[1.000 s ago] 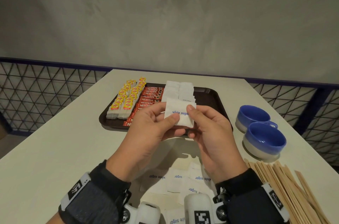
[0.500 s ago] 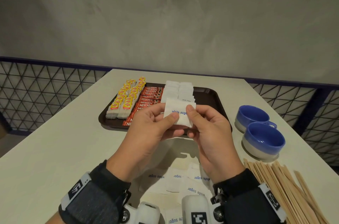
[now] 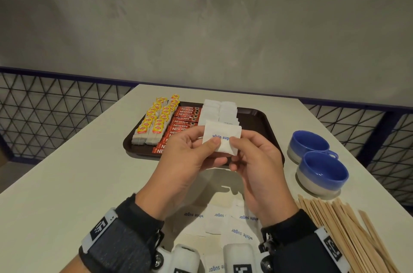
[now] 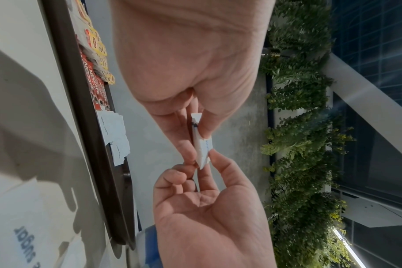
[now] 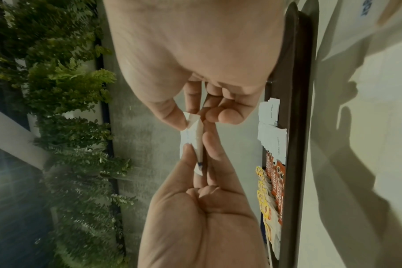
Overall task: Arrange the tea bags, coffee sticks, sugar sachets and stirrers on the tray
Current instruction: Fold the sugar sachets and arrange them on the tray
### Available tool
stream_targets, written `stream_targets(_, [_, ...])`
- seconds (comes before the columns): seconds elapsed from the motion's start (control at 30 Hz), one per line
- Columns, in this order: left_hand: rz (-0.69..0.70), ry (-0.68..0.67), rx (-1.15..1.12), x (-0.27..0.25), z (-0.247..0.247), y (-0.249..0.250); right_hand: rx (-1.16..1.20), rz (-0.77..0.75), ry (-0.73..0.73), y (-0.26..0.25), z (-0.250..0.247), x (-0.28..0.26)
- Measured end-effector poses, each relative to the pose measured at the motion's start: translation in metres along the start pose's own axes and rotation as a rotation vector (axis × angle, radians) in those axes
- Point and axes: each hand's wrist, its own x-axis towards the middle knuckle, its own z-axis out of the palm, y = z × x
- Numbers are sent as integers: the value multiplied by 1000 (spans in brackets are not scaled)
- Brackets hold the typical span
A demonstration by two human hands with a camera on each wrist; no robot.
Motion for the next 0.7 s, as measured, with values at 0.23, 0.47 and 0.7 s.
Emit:
stream_targets(0.23, [-41, 7, 36, 2, -4, 5, -143, -39, 76, -1, 10, -7])
stream_targets(0.47, [-66, 111, 0, 8, -12, 17, -208, -5, 61, -24, 22, 2])
stream_targets(0.7, [-50, 188, -67, 13, -22, 27, -457, 126, 101, -64, 6, 105])
